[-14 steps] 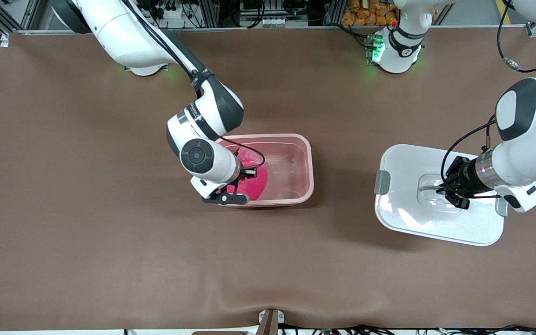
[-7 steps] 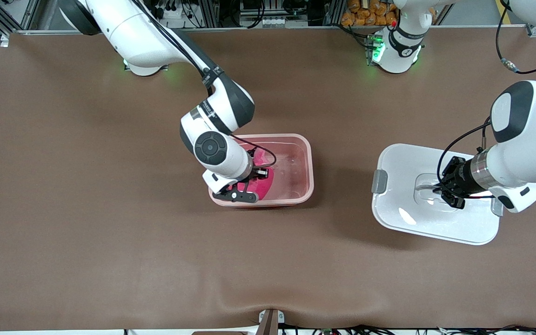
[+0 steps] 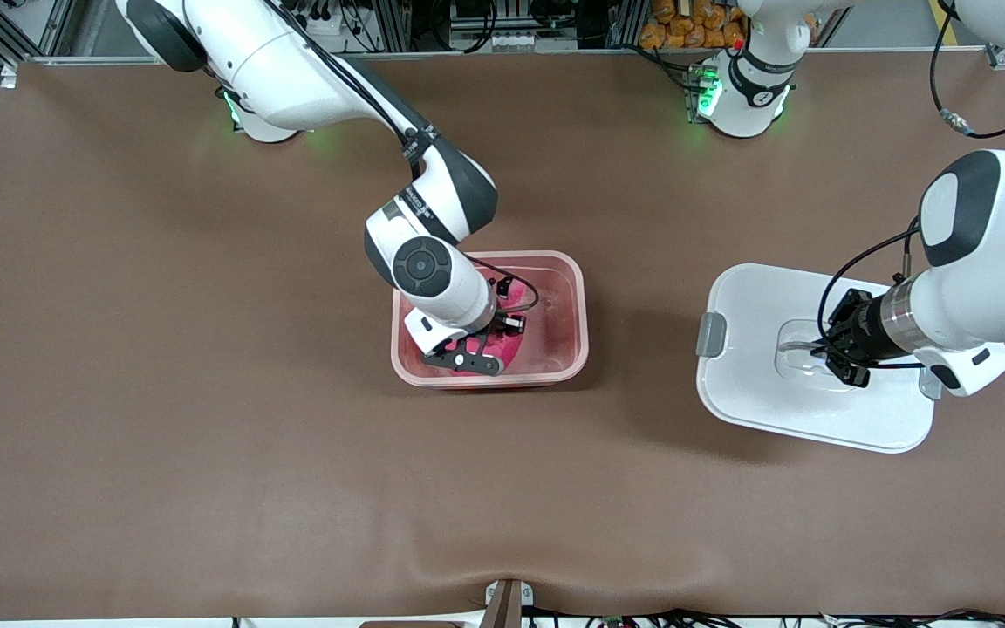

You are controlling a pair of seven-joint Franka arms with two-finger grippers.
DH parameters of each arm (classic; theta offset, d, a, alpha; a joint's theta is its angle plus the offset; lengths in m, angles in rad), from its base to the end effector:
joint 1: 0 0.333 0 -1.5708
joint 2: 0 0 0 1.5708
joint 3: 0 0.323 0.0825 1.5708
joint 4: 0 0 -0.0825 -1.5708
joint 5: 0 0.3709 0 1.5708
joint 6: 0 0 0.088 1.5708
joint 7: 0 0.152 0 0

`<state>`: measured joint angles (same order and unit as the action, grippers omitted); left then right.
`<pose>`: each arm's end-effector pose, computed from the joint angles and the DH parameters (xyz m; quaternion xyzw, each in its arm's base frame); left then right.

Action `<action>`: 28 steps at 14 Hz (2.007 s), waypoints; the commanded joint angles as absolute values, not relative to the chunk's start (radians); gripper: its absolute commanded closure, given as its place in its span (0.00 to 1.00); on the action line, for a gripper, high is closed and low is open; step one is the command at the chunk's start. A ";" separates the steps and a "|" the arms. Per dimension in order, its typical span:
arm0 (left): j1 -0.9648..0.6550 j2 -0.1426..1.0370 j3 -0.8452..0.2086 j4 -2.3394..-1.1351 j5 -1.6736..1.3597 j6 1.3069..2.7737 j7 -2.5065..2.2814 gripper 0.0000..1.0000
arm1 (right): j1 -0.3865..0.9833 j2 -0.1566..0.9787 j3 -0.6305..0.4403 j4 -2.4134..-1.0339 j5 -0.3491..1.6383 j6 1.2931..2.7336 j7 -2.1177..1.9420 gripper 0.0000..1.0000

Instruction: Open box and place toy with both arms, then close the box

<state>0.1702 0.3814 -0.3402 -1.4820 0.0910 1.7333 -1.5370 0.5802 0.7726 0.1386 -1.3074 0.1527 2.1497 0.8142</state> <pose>0.6383 -0.0707 0.4231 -0.7753 -0.6290 0.0494 0.0287 0.5694 0.4851 0.2584 -0.9871 0.1076 0.0512 0.1071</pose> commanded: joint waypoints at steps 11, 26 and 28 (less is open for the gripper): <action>0.172 0.347 -0.345 -1.497 0.097 1.703 -1.555 1.00 | 0.649 0.859 0.135 -1.290 0.124 2.310 0.920 0.00; 0.169 0.339 -0.362 -1.509 0.097 1.710 -1.555 1.00 | 0.629 0.850 0.141 -1.218 0.196 2.272 0.950 0.00; 0.169 0.339 -0.364 -1.509 0.097 1.710 -1.555 1.00 | 0.615 0.847 0.143 -1.207 0.236 2.272 0.959 0.00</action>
<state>0.1682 0.3681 -0.3592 -1.4879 0.0910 1.7111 -1.5382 0.6355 0.8373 0.1323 -1.2386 0.2032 2.2942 0.9383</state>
